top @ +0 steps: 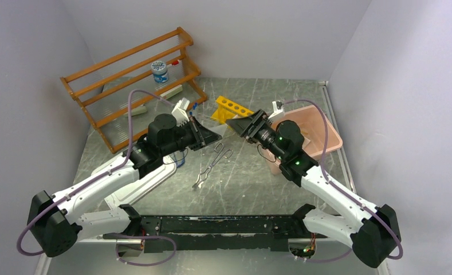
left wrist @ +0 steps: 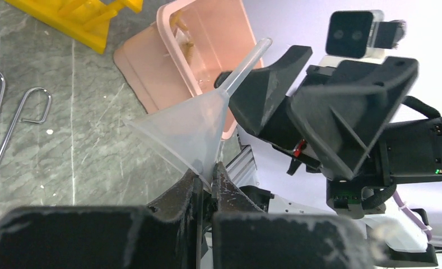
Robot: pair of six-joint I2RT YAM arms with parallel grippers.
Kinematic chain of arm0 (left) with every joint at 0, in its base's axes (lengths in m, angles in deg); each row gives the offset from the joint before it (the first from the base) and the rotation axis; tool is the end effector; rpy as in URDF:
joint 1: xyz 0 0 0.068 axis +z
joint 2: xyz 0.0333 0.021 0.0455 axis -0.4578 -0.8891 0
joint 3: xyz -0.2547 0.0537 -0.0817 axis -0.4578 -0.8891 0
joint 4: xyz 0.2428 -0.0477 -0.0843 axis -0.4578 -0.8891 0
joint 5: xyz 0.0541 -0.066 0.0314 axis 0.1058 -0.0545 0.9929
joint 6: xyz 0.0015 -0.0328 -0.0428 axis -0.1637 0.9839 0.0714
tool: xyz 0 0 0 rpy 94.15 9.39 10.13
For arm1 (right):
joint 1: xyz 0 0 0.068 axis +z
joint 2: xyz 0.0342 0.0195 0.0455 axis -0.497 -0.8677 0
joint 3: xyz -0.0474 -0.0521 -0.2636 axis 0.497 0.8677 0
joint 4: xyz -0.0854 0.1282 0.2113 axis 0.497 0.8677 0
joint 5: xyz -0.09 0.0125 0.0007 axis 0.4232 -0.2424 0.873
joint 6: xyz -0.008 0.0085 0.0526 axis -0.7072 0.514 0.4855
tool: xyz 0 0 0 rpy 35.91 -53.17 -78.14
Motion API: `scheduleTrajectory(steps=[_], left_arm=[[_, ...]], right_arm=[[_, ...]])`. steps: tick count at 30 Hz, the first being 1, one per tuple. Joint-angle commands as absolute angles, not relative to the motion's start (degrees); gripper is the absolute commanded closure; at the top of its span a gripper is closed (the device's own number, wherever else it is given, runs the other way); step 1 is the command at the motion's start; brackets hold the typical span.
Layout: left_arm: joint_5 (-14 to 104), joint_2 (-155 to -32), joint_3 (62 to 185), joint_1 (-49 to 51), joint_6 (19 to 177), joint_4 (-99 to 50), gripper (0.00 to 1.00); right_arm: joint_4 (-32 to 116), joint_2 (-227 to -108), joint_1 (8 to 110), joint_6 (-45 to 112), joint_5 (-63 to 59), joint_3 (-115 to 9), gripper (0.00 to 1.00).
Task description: Organize the chemistry lab equipment
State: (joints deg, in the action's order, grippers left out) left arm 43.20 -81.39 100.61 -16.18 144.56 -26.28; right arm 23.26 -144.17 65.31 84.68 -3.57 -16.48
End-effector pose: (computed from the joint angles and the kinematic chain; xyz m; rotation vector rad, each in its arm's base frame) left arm 0.1843 -0.1831 0.3219 -0.1307 2.0485 -1.3570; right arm 0.1909 0.1432 0.3158 0.2060 1.7446 1.3664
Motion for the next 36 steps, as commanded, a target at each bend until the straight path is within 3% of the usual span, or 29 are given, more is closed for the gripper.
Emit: scheduleTrajectory(steps=[1, 9, 14, 15, 16, 19, 20, 22, 29, 36], left_arm=[[40.54, -81.67, 101.15, -16.57, 145.65, -20.72, 0.95], [38.92, -83.69, 102.43, -16.61, 144.67, -21.96, 0.95], [39.28, -83.83, 102.53, -16.58, 143.40, -22.06, 0.94], [38.54, -84.04, 102.82, -16.54, 142.35, -21.53, 0.86], [37.59, -84.35, 103.35, -16.61, 140.58, -21.18, 0.71], [37.27, -85.90, 107.13, -16.52, 134.43, -25.44, 0.34], [38.08, -86.30, 108.59, -16.50, 132.21, -28.17, 0.26], [40.22, -86.31, 110.88, -16.52, 128.54, -33.23, 0.19], [47.05, -83.47, 113.42, -16.51, 116.96, -39.51, 0.13], [48.41, -82.94, 111.26, -16.42, 109.61, -40.80, 0.15]], right_arm=[[22.12, -145.02, 66.05, 88.35, 7.65, -17.22, 0.37], [16.05, -150.57, 67.20, 82.87, 3.41, -19.10, 0.57], [17.32, -149.97, 67.36, 84.37, 5.25, -18.66, 0.90], [18.32, -149.64, 67.37, 84.39, 5.93, -18.82, 0.95], [20.19, -149.18, 67.35, 84.05, 7.47, -19.25, 1.00], [27.87, -147.94, 66.72, 79.18, 13.19, -23.13, 1.00], [29.85, -147.45, 66.09, 77.12, 14.82, -24.41, 1.00], [34.70, -146.58, 64.34, 72.83, 17.92, -27.73, 1.00], [50.63, -146.99, 47.03, 63.26, 18.21, -35.92, 1.00], [58.11, -149.40, 35.85, 60.67, 19.38, -32.72, 1.00]])
